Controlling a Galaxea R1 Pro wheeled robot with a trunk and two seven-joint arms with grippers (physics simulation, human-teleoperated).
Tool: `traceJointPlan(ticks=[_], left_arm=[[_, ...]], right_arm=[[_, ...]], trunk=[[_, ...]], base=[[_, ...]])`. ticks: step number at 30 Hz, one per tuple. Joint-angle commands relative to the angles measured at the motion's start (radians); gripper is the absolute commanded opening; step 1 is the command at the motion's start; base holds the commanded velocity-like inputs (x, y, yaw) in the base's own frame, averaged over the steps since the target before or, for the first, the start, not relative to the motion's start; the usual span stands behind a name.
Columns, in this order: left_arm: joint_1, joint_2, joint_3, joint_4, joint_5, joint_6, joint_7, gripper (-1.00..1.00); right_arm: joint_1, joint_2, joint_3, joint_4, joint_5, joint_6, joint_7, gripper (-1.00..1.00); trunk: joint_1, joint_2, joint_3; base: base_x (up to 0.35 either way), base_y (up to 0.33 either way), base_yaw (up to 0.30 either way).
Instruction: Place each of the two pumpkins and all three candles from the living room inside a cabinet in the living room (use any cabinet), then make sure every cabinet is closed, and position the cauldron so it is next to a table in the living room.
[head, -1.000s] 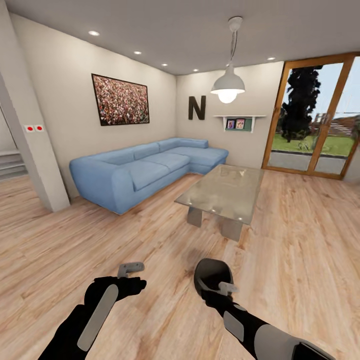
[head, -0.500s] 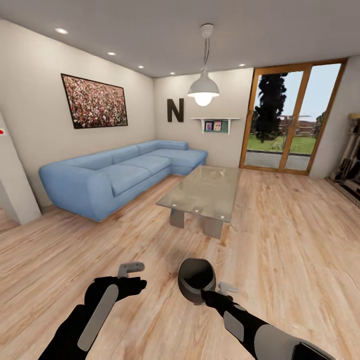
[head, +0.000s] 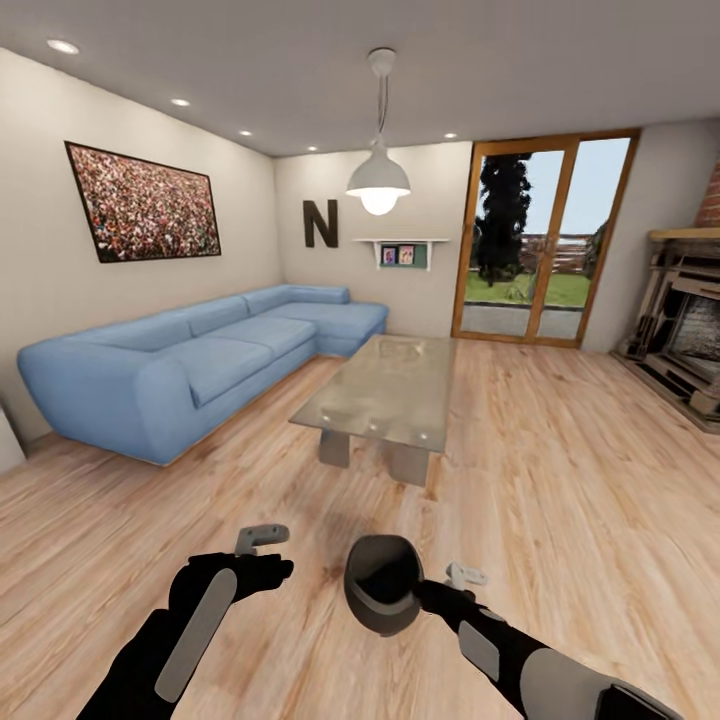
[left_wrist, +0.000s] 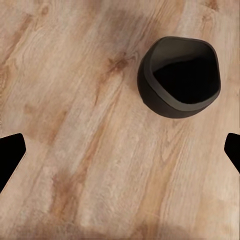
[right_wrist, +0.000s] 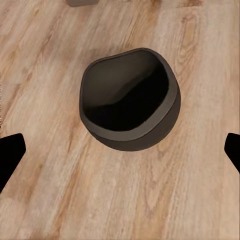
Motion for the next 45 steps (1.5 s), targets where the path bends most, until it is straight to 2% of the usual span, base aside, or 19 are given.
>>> traceJointPlan(ticks=[1, 4, 7, 22, 39, 45], left_arm=[[-0.001, 0.001, -0.002, -0.001, 0.011, 0.001, 0.010, 1.00], [-0.001, 0.001, -0.002, -0.001, 0.010, 0.001, 0.010, 1.00], [-0.001, 0.001, -0.002, -0.001, 0.010, 0.001, 0.011, 1.00], [-0.001, 0.001, -0.002, -0.001, 0.010, 0.001, 0.011, 1.00], [-0.001, 0.001, -0.003, -0.001, 0.012, 0.001, 0.010, 1.00], [-0.001, 0.001, -0.002, -0.001, 0.015, 0.001, 0.010, 1.00]], right_arm=[[-0.001, -0.002, 0.007, 0.002, -0.020, 0.007, 0.007, 1.00], [-0.001, -0.005, 0.006, 0.001, -0.026, 0.063, 0.011, 1.00], [-0.001, -0.006, 0.006, 0.002, -0.027, 0.080, 0.012, 1.00], [-0.001, -0.007, 0.006, 0.000, -0.026, 0.082, 0.012, 1.00], [-0.001, -0.007, 0.006, -0.004, -0.027, 0.083, 0.013, 1.00], [-0.001, -0.009, 0.006, -0.003, -0.028, 0.084, 0.015, 1.00]], trunk=[[0.000, -0.001, -0.002], [0.000, -0.001, -0.004], [0.000, -0.001, -0.007], [0.000, -0.001, -0.010], [0.000, -0.001, -0.010], [0.000, -0.001, -0.010]], base=[[0.260, 0.175, -0.009], [0.260, 0.175, -0.003], [0.259, 0.175, -0.001], [0.201, 0.025, 0.000], [0.035, 0.000, -0.004], [0.000, 0.000, -0.225]])
